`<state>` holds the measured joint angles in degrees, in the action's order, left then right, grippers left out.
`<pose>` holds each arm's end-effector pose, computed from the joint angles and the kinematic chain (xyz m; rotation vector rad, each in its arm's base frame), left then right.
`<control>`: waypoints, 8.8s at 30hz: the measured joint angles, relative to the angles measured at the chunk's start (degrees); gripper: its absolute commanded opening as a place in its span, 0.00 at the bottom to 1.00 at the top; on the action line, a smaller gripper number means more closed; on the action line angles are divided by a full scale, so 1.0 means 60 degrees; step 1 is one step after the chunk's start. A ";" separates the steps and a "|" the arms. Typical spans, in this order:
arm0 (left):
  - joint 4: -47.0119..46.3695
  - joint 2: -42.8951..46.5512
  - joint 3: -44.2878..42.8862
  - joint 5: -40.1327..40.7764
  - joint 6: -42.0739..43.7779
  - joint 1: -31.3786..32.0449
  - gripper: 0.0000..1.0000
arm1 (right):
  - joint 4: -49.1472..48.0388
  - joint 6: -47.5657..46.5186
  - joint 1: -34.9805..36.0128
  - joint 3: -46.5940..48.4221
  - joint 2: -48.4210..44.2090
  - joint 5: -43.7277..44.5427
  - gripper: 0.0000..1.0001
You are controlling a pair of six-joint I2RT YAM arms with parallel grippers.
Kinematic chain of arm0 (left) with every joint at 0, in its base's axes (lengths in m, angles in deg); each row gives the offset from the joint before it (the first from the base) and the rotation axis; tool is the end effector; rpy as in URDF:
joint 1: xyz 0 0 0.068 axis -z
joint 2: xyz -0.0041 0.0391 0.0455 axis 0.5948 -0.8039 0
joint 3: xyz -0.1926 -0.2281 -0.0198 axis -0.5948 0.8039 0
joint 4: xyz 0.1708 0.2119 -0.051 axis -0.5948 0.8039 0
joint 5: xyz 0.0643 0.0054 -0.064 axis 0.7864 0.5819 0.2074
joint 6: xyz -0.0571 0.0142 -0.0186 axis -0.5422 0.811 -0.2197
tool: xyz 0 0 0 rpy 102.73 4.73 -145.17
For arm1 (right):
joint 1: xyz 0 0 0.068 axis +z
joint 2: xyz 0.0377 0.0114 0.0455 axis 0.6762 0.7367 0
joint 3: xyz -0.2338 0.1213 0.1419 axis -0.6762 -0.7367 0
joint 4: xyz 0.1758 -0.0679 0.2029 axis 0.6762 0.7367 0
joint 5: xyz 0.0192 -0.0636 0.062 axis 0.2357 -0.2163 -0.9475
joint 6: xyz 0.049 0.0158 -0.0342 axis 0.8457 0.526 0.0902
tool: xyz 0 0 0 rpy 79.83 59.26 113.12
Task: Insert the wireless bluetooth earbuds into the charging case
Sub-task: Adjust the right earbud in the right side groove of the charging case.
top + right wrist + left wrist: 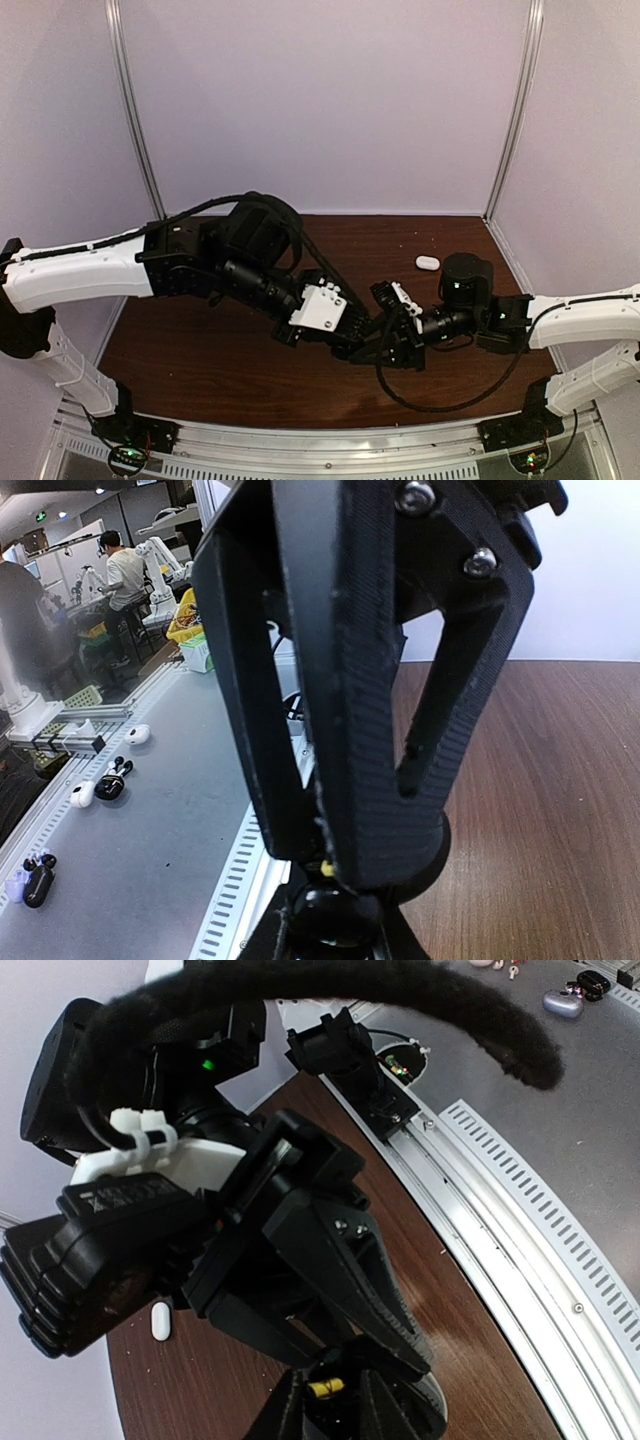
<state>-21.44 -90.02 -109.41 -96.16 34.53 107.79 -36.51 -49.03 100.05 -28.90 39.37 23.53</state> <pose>0.1008 -0.3455 0.3719 1.9812 1.0799 -0.6494 0.1137 0.2455 0.2730 -1.4987 1.2812 1.4575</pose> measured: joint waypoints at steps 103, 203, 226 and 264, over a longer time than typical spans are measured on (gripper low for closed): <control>-0.0652 0.0280 0.0226 0.1515 -0.1475 0.0087 0.48 | -0.0554 0.0474 -0.0543 -0.0397 -0.0772 0.1264 0.00; -0.2940 0.0393 0.0980 0.2204 -0.2175 0.0087 0.26 | -0.1144 0.0616 -0.0579 -0.0550 -0.0885 0.1300 0.00; -0.2936 0.0630 0.1002 0.1738 -0.2350 -0.0197 0.52 | -0.1013 0.0579 -0.0576 -0.0550 -0.0925 0.1399 0.00; -0.5697 0.0229 0.1876 0.3595 -0.9049 -0.0266 0.67 | 0.0102 -0.0605 -0.0036 -0.0153 -0.1519 0.5931 0.00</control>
<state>-55.63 -88.64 -98.16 -74.59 -19.77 106.19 -35.90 -52.66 99.83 -29.82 30.25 59.11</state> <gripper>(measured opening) 0.681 0.198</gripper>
